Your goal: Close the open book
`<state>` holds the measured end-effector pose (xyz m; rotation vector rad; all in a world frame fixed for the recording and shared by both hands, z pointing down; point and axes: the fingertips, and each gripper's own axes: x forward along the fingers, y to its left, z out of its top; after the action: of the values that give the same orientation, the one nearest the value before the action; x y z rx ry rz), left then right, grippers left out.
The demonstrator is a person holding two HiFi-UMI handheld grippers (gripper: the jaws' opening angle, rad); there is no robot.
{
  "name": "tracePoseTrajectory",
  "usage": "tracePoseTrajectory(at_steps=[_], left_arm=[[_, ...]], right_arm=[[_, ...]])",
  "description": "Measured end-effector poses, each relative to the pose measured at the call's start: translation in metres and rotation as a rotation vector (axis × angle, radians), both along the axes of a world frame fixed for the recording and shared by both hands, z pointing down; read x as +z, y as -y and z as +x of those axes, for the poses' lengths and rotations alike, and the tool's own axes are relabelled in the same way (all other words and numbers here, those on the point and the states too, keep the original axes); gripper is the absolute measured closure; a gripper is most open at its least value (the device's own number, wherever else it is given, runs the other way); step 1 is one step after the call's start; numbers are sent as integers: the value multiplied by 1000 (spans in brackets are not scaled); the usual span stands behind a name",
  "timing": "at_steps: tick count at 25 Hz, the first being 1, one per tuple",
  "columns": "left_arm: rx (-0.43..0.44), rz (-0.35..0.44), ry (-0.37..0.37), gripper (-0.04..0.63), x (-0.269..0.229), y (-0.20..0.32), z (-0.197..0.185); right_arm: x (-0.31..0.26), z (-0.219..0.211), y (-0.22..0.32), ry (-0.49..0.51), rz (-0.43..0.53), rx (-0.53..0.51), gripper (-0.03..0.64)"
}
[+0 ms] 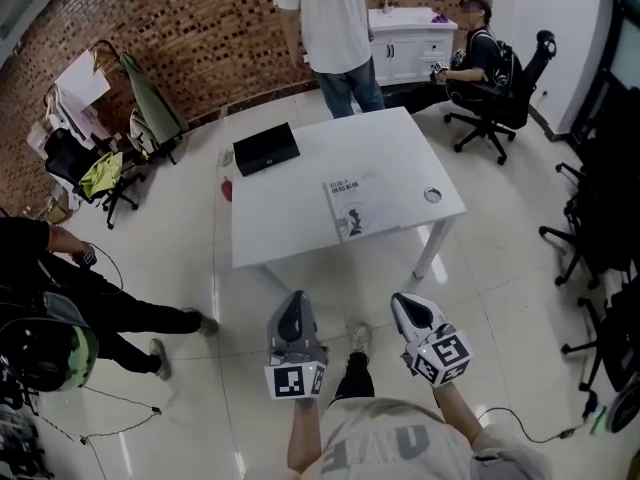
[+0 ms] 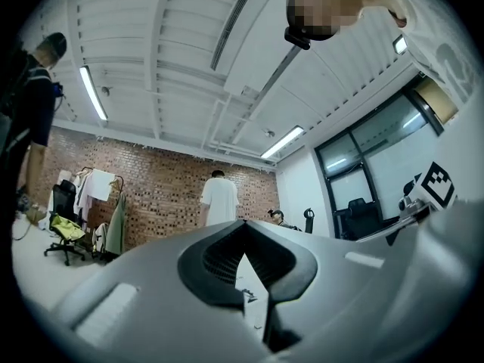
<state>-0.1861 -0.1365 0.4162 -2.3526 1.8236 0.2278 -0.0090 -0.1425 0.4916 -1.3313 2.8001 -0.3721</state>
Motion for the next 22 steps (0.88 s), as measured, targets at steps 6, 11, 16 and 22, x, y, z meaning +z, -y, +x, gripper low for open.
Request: tracePoseTrajectory(at_steps=[6,11,16,22], left_arm=[[-7,-35,-25,586,12,-143,39],[-22,11,-38,586,-11,-219,51],[-8,90,-21,586,-37,-259,65],[46,101,-20,586,-44,-276,82]], right_arm=[[6,47,-136,-26,-6,-20,614],[-12,65,-213,-18,18,-40,614],[-38,65,-244,3,98,-46,614],[-61,55,-264,28,145,-61,614]])
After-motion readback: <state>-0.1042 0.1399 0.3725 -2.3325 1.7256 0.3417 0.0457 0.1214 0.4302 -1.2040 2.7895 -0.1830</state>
